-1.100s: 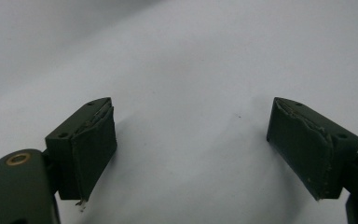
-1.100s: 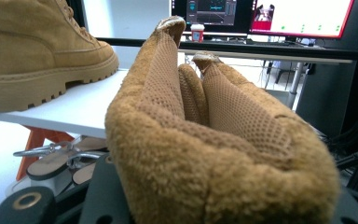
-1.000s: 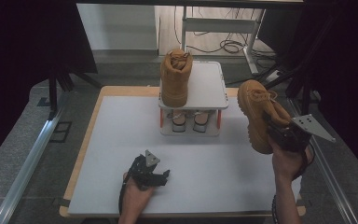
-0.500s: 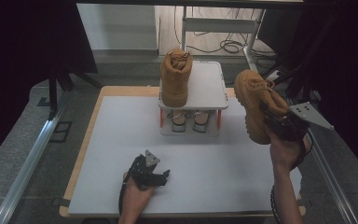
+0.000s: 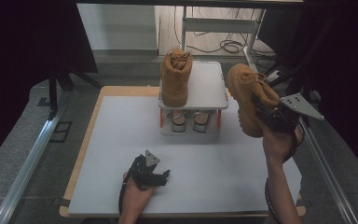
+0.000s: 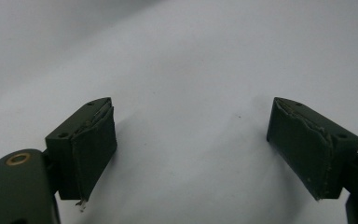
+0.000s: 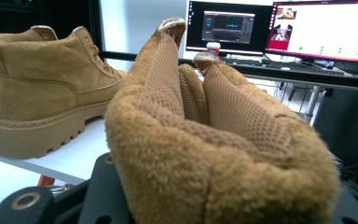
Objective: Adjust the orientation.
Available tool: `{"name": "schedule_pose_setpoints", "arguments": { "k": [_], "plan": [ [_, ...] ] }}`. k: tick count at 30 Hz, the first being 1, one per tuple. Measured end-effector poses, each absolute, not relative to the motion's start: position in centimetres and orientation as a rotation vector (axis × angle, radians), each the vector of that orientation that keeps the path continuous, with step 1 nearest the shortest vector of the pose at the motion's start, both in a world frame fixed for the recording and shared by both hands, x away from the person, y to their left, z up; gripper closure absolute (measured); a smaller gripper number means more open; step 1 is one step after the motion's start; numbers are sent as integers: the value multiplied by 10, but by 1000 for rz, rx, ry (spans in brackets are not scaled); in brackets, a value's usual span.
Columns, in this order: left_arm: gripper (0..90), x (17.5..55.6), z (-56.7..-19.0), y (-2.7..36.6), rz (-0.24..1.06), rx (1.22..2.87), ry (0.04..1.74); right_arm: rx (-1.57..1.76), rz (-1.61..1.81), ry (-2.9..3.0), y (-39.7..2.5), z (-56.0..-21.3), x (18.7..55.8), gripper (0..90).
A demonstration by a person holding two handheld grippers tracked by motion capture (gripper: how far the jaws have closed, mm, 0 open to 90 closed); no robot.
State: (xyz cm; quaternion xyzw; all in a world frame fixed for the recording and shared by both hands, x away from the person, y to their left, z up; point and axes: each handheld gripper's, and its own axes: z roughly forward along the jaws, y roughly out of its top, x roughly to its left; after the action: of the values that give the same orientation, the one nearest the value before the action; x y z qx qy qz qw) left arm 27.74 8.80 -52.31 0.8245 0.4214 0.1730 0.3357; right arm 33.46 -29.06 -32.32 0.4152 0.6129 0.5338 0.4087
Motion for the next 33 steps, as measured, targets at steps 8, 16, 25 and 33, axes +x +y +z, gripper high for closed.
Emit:
{"name": "schedule_pose_setpoints", "arguments": {
  "k": [8,16,25,33],
  "plan": [
    [156,277,-523,88,452,2151,1099,1027,1350,1549,-282,-322,342,536],
    [156,277,-523,88,456,2150,1097,1009,1355,1561,-272,-323,352,536],
    [156,277,-523,87,462,2147,1094,995,1370,1596,-260,-324,369,535],
    [156,277,-523,87,465,2147,1092,965,1368,1635,-248,-321,383,534]
  ]
}}
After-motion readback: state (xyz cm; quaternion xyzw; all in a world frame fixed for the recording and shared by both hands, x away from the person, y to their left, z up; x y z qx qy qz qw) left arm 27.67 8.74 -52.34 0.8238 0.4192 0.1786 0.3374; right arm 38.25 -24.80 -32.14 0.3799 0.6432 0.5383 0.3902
